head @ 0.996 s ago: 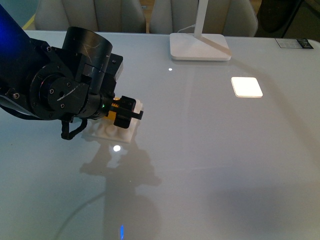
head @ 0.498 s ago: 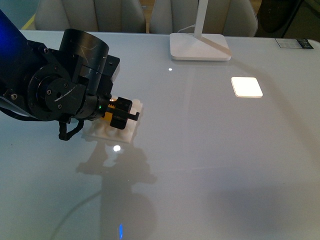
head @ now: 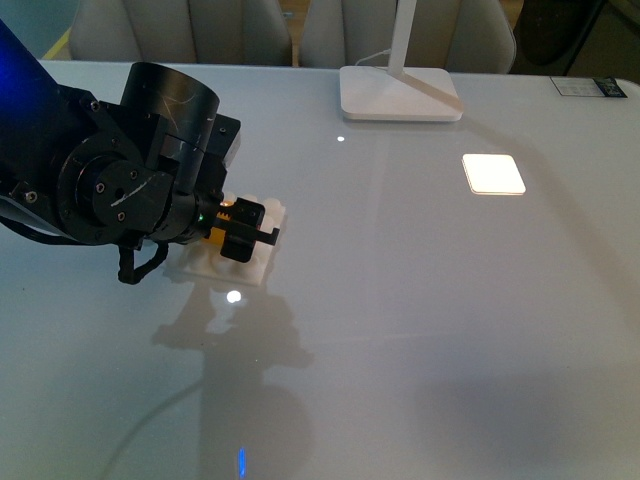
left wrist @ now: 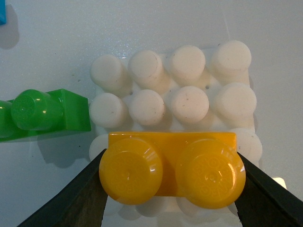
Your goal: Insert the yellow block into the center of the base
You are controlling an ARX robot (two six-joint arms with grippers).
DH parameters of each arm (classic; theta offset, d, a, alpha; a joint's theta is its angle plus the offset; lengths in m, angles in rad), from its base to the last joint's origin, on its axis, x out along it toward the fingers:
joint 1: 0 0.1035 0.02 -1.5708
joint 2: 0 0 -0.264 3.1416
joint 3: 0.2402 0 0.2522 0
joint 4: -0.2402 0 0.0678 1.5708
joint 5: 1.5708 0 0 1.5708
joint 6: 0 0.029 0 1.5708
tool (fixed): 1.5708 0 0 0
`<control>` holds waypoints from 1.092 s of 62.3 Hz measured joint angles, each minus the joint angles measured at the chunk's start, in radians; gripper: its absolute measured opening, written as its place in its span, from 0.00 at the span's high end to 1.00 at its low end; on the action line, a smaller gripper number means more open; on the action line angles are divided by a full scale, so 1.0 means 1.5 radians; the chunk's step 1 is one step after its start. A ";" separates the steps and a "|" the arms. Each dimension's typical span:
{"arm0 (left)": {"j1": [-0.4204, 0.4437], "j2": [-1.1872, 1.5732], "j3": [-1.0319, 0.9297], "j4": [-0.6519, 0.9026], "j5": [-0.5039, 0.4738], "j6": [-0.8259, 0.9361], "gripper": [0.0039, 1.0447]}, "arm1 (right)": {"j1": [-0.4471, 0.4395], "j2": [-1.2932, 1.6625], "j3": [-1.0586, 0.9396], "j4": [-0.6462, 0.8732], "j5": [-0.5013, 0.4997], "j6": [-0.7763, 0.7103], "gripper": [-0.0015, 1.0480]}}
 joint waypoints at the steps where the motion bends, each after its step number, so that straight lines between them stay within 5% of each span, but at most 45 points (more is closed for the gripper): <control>1: 0.000 0.000 0.000 0.000 0.000 0.000 0.39 | 0.000 0.000 0.000 0.000 0.000 0.000 0.08; 68: -0.002 0.034 0.028 -0.015 -0.004 -0.002 0.39 | 0.000 0.000 0.000 0.000 0.000 0.000 0.08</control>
